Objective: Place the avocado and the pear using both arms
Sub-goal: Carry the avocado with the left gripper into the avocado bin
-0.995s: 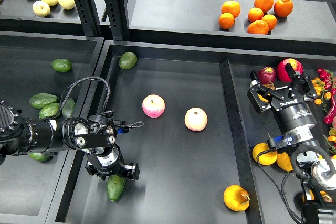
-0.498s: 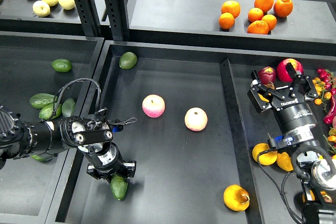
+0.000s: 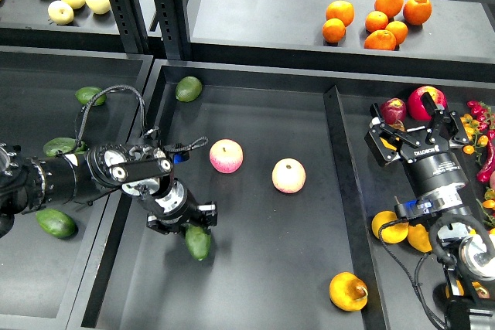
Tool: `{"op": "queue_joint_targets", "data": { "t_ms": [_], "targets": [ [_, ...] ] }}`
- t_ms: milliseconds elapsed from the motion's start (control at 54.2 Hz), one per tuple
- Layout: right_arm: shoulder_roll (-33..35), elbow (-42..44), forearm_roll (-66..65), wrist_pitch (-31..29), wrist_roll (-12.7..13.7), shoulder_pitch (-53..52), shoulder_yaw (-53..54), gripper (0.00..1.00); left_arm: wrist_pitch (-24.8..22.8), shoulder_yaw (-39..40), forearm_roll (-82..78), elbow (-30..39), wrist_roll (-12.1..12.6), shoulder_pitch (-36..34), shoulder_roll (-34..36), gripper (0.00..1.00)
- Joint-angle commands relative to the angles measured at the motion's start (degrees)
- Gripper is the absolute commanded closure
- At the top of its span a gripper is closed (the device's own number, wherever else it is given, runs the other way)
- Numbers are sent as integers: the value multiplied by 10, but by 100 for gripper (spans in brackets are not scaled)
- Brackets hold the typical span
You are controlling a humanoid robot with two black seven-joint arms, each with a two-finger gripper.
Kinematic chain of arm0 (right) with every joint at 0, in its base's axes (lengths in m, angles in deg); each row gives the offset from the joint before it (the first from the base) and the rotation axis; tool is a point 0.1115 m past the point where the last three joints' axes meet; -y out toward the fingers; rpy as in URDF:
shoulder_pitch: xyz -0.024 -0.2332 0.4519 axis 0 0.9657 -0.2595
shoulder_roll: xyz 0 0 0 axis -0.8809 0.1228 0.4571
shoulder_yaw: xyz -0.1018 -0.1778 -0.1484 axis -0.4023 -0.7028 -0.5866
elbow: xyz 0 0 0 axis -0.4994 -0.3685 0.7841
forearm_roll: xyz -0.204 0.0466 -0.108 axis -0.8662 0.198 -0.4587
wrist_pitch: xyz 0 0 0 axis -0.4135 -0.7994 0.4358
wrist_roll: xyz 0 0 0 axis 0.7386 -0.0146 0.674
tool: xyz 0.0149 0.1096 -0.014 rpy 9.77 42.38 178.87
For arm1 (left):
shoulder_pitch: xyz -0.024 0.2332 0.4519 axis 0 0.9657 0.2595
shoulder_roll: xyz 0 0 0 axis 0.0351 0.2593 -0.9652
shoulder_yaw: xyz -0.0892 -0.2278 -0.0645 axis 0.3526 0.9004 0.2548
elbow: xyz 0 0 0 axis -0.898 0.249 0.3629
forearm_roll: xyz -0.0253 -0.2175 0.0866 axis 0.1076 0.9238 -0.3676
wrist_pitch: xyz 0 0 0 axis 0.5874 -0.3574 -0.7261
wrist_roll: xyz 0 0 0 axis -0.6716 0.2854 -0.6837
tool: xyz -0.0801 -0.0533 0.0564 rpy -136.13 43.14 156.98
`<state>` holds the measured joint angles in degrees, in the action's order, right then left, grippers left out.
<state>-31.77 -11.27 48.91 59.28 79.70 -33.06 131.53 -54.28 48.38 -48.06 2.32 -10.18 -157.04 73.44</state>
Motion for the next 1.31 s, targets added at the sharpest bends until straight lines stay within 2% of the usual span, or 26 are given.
{"op": "queue_joint_targets", "data": {
  "t_ms": [0,387,737,959,1290],
  "targets": [
    [0,0,0,0,0,1,0,0,0,19,0,5,0,-8,24,86],
    [0,0,-1,0,0,3,0,0,0,29,-1,6,0,-44,134,85],
    [0,0,-1,0,0,7,1,0,0,36,0,5,0,-47,224,83],
    [0,0,-1,0,1,7,0,0,0,37,-1,1,0,-32,290,83],
    [0,-1,-1,0,1,9,-2,0,0,71,-4,-2,0,15,320,82]
  ]
}}
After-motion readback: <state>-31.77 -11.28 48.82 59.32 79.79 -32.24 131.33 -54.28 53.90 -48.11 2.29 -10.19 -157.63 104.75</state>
